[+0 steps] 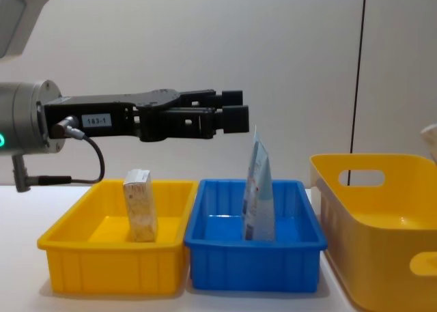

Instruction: Bimanual collaborative sorting of washing and personal care products

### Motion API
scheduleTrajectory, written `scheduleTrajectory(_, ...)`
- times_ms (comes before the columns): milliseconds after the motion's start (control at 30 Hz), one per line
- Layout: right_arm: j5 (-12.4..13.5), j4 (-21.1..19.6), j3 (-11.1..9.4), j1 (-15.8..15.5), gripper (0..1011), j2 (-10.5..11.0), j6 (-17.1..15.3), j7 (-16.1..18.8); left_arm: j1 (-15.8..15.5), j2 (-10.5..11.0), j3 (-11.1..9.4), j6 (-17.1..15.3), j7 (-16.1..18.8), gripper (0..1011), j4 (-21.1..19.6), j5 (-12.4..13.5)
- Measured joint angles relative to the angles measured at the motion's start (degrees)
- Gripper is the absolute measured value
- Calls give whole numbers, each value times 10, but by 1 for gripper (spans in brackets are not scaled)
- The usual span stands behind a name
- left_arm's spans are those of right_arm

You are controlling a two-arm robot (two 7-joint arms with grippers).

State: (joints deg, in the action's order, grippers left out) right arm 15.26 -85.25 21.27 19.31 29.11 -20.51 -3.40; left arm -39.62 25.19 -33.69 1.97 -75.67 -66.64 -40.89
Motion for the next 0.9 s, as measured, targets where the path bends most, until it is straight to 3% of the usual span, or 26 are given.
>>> scheduleTrajectory(233, -24, 24, 9, 13, 353, -41, -35, -56, 0, 0, 0, 0, 0, 1001, 0, 0)
scheduleTrajectory(467, -36, 39, 17, 23, 352, -68, -44, -78, 0, 0, 0, 0, 0, 1001, 0, 0)
scheduleTrajectory(633, -41, 43, 19, 27, 482, -82, -45, -87, 0, 0, 0, 0, 0, 1002, 0, 0)
scheduleTrajectory(900, -44, 44, 18, 29, 779, -93, -44, -93, 0, 0, 0, 0, 0, 1002, 0, 0)
